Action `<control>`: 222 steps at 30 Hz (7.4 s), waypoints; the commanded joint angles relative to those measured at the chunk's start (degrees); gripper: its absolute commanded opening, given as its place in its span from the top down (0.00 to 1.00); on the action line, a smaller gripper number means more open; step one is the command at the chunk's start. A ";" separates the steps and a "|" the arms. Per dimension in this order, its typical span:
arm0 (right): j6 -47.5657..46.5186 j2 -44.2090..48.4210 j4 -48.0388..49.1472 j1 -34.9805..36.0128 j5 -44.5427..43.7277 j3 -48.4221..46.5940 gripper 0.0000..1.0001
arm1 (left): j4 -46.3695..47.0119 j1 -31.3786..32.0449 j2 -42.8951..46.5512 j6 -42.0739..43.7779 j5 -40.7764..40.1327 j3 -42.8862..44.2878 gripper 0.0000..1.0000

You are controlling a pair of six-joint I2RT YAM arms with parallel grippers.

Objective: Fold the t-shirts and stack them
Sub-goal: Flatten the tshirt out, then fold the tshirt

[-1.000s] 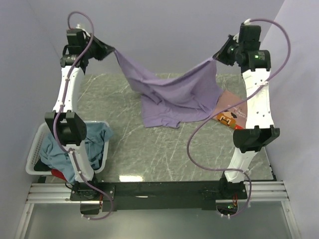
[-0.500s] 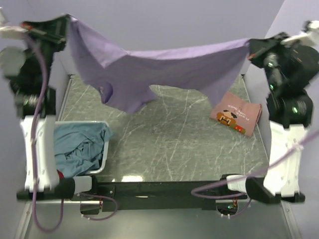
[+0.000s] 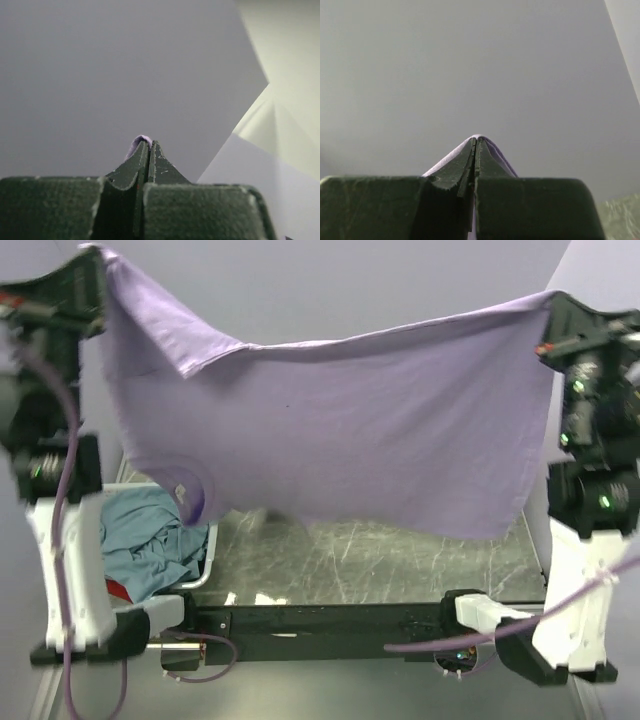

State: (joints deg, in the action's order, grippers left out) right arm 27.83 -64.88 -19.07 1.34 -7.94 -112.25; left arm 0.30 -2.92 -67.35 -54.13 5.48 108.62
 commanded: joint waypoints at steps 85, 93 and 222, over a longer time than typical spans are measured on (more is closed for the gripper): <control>0.01 -19.14 -9.14 0.83 20.33 44.21 0.29 | -32.02 18.56 -40.92 10.18 20.62 -16.32 0.20; 3.45 -24.94 -11.25 1.82 23.68 48.26 0.32 | -38.69 20.23 -43.13 15.01 25.82 -21.86 0.19; 2.84 -40.33 -18.11 2.61 27.90 35.24 0.37 | -41.70 19.35 -47.27 25.92 15.98 -14.36 0.11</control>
State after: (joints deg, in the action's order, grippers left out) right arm 30.20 -108.84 -39.99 2.96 20.53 -80.97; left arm -42.17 16.21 -117.64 -27.14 23.40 100.20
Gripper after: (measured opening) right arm 0.627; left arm 0.888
